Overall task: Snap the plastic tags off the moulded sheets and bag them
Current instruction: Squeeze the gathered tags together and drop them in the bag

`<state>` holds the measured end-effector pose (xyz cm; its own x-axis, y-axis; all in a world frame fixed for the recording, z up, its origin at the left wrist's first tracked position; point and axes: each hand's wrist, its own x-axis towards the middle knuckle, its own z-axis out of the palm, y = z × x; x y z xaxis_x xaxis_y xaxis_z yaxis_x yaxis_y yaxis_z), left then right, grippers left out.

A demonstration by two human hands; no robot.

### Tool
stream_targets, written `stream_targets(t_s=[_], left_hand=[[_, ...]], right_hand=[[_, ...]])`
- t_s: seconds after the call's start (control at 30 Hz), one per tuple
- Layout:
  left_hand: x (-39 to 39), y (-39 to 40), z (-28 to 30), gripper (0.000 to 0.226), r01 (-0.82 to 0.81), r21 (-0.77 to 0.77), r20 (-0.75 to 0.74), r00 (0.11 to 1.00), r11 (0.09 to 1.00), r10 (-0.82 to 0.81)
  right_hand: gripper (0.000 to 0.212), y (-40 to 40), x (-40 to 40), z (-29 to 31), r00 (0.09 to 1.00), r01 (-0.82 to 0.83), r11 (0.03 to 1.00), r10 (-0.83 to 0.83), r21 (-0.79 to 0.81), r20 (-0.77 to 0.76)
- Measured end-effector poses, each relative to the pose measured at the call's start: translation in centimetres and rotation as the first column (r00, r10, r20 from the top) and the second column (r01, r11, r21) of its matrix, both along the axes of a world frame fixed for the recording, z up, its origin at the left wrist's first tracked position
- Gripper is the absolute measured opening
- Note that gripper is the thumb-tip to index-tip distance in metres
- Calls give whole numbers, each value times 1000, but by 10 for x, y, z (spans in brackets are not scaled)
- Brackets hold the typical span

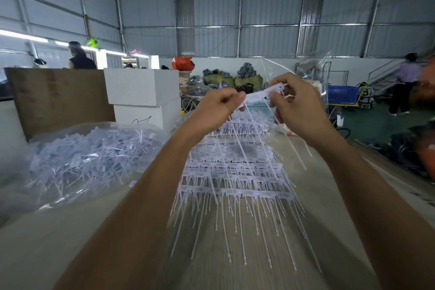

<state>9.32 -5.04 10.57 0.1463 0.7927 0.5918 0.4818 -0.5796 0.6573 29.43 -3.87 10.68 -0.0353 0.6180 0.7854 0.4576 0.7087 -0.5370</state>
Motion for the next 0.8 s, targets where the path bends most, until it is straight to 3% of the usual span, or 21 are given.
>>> stream_targets(t_s=[0.2,0.33,0.4,0.57,0.8], left_hand=[[17,-7,9,34,-56,114,-90,994,992,67],[25,-12,15,35,-124,223,-205,964,967,171],[27,-15,17,35,-142,232,-245,949,962,199],[29,-15,14,35,-155,220,-301,928,963,218],[28,-17,13,35,-143,202,-310,929,969,201]], right_hand=[[28,1,3,-7,998,44,999,-44,5,50],[22,4,4,-8,993,115,991,-114,-62,26],[17,5,3,-7,990,141,983,-139,-116,21],[10,4,-2,-11,941,296,955,-288,-20,180],[13,6,-7,-15,914,365,931,-355,-18,195]])
